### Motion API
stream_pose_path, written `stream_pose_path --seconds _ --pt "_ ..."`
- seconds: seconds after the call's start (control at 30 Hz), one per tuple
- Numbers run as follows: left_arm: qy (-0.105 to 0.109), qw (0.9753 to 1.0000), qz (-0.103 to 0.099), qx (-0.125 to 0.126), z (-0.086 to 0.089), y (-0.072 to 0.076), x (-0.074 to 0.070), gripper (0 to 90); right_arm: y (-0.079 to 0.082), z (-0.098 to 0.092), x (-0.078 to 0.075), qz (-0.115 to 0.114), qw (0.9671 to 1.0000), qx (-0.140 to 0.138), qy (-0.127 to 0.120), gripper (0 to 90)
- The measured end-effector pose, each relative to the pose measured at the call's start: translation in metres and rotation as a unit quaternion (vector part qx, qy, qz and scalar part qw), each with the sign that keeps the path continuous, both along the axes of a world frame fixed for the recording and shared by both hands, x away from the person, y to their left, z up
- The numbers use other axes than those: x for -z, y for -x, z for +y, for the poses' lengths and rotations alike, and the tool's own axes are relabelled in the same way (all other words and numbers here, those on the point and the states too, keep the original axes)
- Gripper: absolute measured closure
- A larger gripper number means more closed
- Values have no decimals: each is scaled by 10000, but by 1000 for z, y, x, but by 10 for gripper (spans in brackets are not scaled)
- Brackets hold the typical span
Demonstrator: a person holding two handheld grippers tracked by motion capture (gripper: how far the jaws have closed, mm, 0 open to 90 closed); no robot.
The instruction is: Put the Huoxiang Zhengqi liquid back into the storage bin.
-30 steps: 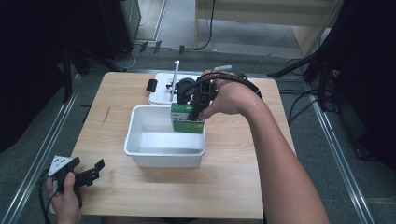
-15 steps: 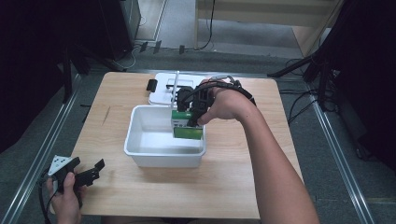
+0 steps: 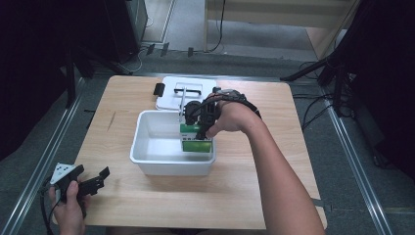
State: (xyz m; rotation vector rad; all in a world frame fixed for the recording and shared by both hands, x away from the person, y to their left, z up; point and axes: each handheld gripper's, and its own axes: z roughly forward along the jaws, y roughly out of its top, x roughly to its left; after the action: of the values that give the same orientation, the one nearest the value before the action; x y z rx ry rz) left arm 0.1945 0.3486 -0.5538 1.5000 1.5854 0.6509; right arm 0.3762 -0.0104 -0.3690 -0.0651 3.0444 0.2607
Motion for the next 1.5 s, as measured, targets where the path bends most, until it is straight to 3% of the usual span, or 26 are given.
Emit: stream_pose_path --seconds 0.43,0.67,0.8,0.83,0.93,1.37,1.5 --pt "1 10000 -3 2 0 0 0 15 -1 -2 29 120 9999 -74 -85 643" --pt "8 10000 2 -2 0 0 0 15 -1 -2 31 132 9998 -10 -120 641" --pt "4 10000 3 2 0 0 0 15 0 -3 30 160 9998 40 -126 594" --pt "8 10000 8 -2 0 0 0 15 1 -4 28 68 9998 145 -132 527" --pt "3 10000 15 0 0 0 0 15 0 -7 23 -48 9993 287 -246 450" --pt "-8 10000 16 14 0 -1 0 15 10 -40 -11 -92 9961 650 -585 317" --pt "-7 10000 16 6 -1 -1 0 15 13 -58 -19 -244 9926 995 -649 273"
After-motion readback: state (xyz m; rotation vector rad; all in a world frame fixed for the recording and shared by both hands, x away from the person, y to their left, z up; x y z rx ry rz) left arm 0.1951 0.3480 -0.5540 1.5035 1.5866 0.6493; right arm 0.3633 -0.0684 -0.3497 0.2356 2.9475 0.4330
